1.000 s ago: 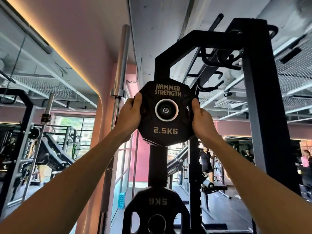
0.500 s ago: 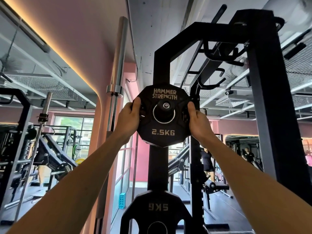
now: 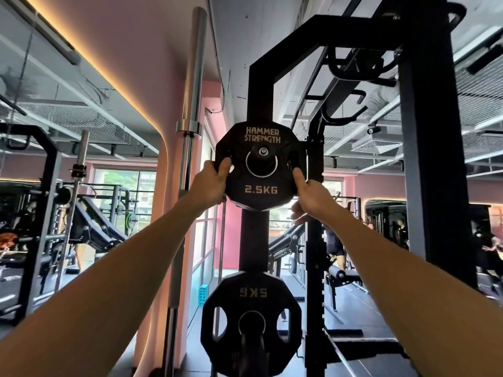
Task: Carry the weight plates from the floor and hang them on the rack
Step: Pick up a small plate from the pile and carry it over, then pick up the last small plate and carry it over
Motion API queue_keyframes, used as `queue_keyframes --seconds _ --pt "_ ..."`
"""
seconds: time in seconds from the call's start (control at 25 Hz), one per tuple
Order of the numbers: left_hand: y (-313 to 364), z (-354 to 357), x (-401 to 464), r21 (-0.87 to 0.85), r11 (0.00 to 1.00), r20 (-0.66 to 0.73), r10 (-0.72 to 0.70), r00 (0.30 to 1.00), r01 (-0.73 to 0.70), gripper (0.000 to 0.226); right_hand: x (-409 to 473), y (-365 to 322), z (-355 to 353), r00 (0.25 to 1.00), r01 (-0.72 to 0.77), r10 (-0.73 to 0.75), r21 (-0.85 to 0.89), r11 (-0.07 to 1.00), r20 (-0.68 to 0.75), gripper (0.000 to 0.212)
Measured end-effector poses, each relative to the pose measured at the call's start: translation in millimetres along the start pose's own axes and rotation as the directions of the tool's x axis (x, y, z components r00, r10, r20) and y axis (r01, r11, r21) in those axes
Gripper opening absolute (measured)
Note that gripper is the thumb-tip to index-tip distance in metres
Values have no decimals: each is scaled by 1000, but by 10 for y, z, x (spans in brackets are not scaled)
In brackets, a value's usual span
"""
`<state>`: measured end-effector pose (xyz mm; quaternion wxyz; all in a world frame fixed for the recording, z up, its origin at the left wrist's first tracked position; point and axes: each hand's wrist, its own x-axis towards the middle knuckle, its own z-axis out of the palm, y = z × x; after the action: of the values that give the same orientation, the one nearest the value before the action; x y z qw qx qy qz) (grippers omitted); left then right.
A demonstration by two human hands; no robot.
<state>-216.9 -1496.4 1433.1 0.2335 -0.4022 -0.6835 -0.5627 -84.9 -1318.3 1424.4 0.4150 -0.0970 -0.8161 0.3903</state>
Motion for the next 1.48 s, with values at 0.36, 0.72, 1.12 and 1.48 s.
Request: queue_keyframes --seconds 0.36,0.72,1.12,1.48 --pt "-485 -80 -1690 117 941 123 -331 936 317 31 -1431 933 118 991 -72 87 -153 986 98 55" --pt "-1110 -2 -3874 396 783 304 -605 736 480 14 -3318 1994 425 879 -323 393 -270 907 270 28" --pt "-1730 -146 -6434 604 517 477 -844 245 606 16 -5908 2699 922 530 -660 779 -413 628 337 32" --pt "-1735 -356 -8253 849 379 505 -788 -353 369 36 -8270 2562 881 -56 -928 972 -371 34 230 25"
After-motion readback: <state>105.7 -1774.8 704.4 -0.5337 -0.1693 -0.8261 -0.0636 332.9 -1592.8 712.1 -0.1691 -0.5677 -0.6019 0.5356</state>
